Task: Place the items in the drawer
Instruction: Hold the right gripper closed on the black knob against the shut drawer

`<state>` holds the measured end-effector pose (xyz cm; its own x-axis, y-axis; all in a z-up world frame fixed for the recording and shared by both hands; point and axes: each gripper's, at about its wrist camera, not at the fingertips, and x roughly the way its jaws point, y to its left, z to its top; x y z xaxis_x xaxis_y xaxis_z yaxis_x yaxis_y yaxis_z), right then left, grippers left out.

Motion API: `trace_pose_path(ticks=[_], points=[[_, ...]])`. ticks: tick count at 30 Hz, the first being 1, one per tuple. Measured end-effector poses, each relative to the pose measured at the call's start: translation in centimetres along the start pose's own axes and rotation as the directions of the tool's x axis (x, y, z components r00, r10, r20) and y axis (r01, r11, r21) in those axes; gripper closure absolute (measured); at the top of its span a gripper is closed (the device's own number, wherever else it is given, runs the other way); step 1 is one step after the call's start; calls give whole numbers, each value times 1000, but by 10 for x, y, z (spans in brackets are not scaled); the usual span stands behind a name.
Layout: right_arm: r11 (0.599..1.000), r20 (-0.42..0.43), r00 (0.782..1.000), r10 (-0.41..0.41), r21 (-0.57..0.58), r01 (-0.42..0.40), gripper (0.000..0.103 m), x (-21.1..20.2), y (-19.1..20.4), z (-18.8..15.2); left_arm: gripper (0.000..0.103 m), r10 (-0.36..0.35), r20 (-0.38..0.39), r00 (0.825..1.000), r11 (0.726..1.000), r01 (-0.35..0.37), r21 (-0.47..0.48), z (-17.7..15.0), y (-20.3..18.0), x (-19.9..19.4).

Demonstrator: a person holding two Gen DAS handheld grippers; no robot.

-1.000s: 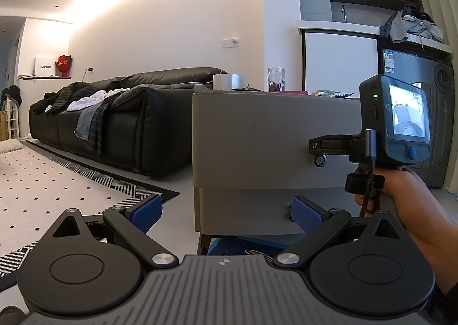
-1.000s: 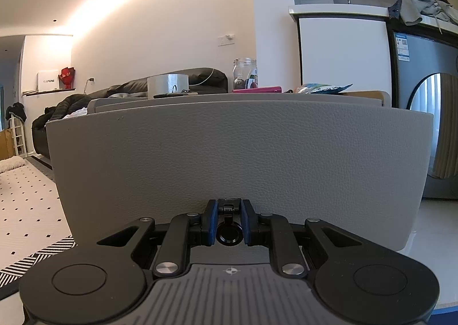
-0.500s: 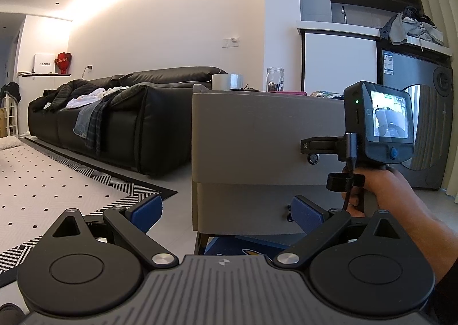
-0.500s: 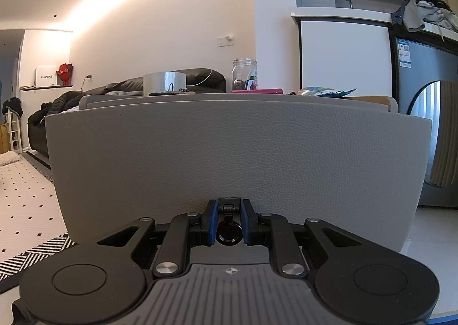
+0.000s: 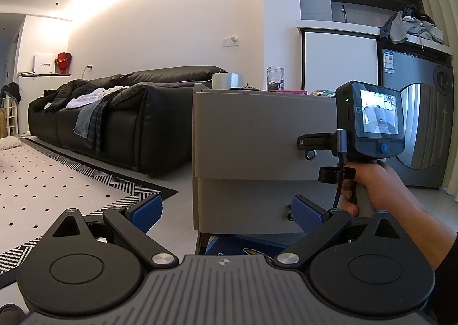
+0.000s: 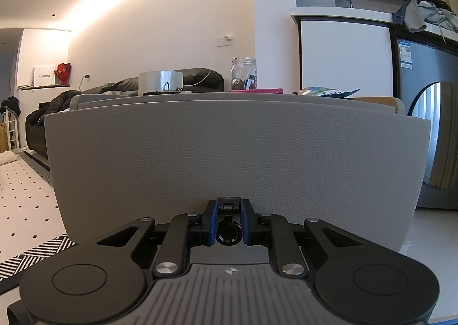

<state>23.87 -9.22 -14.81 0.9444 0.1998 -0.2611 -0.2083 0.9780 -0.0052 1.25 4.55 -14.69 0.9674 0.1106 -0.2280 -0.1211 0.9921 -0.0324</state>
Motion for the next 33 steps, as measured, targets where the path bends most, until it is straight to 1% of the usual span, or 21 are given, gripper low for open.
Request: trace_pose_path(ticks=[13, 20, 24, 33], points=[[1000, -15, 1000, 1, 20, -1, 84, 16, -2, 4, 4, 1, 2, 1000, 1000, -1, 1, -2, 0, 2], [1000, -6, 1000, -12, 1, 12, 83, 23, 0, 4, 4, -5, 1, 1000, 1000, 5, -3, -2, 0, 2], [1000, -6, 1000, -7, 15, 7, 83, 27, -2, 5, 4, -9, 1, 1000, 1000, 9, -4, -2, -1, 1], [1000, 6, 1000, -20, -14, 20, 83, 33, 2, 4, 4, -11, -1, 1000, 1000, 11, -7, -3, 0, -1]])
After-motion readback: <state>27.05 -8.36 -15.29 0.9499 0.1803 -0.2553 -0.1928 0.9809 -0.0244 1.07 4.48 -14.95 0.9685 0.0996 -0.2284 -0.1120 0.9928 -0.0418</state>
